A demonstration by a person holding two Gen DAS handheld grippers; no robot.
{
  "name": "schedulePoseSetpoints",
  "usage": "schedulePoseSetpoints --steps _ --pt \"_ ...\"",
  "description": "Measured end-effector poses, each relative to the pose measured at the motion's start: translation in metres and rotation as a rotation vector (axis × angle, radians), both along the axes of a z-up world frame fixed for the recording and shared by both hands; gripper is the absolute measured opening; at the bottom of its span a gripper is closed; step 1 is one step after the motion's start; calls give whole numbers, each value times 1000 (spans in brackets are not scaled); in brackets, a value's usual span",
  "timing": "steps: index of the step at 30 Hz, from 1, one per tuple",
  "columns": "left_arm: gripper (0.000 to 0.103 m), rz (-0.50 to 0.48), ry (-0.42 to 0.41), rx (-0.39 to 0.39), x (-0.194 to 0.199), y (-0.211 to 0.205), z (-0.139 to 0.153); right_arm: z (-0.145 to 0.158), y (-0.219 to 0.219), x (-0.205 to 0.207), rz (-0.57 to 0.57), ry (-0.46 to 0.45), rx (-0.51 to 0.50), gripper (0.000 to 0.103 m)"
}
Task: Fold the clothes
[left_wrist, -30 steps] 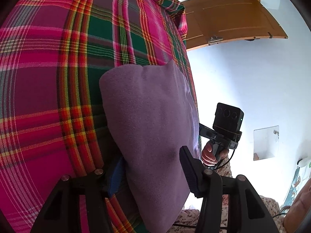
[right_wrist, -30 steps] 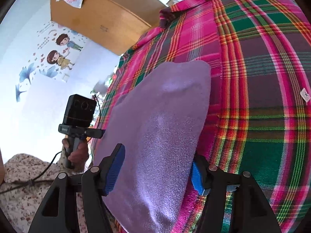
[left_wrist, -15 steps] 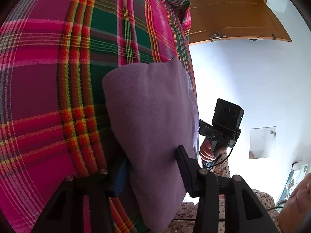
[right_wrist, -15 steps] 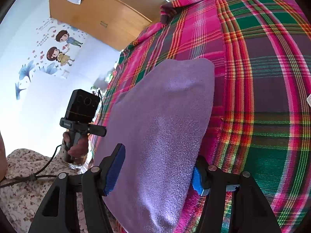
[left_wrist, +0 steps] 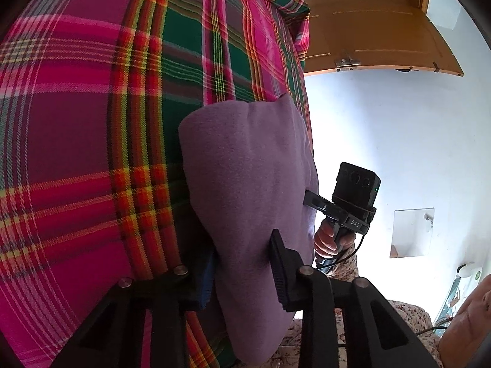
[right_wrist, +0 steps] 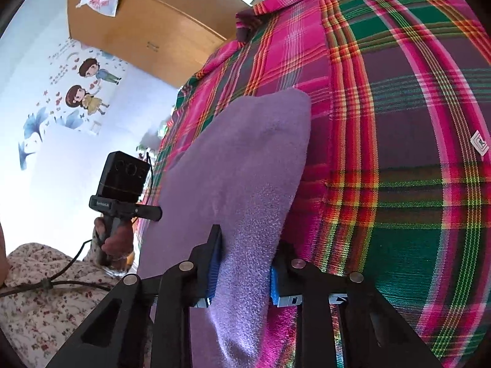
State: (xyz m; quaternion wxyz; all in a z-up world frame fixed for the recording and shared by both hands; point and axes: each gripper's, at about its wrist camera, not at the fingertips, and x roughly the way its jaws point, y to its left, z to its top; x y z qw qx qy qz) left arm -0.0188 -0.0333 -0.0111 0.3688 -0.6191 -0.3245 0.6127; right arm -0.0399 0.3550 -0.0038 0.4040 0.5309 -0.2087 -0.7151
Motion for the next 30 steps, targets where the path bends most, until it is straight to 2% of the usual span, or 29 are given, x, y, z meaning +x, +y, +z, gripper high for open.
schedulePoseSetpoints --steps 9,30 --pt "30 4 5 -1 0 -1 0 1 -3 2 -12 3 0 26" --pt "30 49 19 -5 -5 0 -13 4 -8 10 -77 87 43 25"
